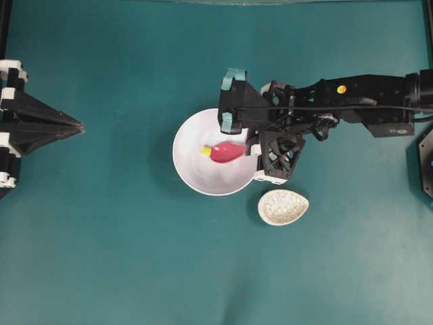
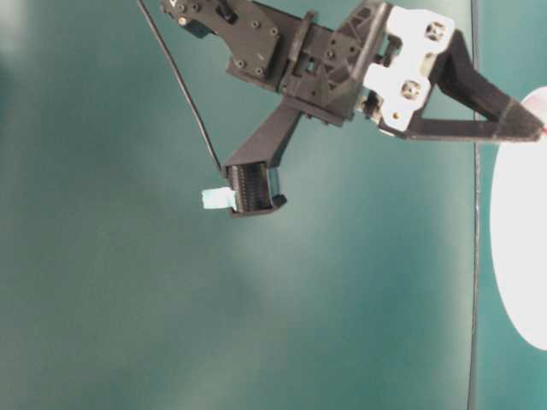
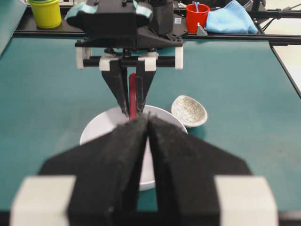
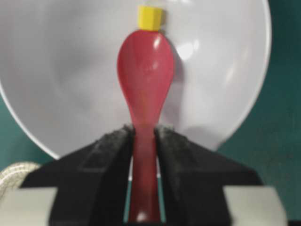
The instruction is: Scoop the yellow hexagonal prism block from the bowl with a spoon using the right arm.
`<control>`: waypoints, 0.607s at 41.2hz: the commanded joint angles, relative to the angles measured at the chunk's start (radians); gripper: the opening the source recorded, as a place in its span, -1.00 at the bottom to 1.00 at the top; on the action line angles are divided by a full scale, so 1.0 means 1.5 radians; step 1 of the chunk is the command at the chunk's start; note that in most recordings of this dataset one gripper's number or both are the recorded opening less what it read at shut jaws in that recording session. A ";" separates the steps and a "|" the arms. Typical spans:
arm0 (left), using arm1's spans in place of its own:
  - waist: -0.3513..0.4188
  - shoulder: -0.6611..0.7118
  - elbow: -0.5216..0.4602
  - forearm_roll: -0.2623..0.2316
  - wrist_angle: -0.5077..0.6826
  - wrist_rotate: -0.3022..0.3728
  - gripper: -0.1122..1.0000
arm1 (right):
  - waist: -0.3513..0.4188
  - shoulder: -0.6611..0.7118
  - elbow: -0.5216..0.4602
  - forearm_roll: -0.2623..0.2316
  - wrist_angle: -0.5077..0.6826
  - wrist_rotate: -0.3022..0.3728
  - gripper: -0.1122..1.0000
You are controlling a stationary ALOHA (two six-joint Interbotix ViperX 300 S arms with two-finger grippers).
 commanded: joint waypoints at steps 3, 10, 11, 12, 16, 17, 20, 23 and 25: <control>0.000 0.004 -0.019 0.001 -0.005 0.000 -0.64 | 0.001 -0.006 -0.017 0.003 -0.021 0.001 -0.36; 0.000 0.004 -0.019 0.001 -0.005 -0.001 -0.64 | 0.001 -0.001 -0.017 0.003 -0.045 0.001 -0.36; 0.000 0.004 -0.019 0.001 -0.005 0.000 -0.64 | 0.001 -0.001 -0.017 0.003 -0.049 0.001 -0.36; 0.000 0.004 -0.019 0.001 -0.005 -0.001 -0.64 | 0.001 0.000 -0.017 0.003 -0.052 0.001 -0.36; 0.000 0.004 -0.019 0.001 -0.005 -0.001 -0.64 | 0.001 0.005 -0.017 0.003 -0.062 0.001 -0.36; 0.001 0.003 -0.019 0.000 -0.005 -0.001 -0.64 | 0.001 0.006 -0.017 0.003 -0.064 0.001 -0.36; 0.000 0.004 -0.019 0.001 -0.005 -0.001 -0.64 | 0.001 0.008 -0.017 0.003 -0.070 0.002 -0.36; 0.000 0.004 -0.019 0.000 -0.005 -0.001 -0.64 | 0.001 0.010 -0.017 0.003 -0.076 0.002 -0.36; 0.000 0.004 -0.019 0.000 -0.005 -0.001 -0.64 | 0.001 0.011 -0.017 0.003 -0.080 0.002 -0.36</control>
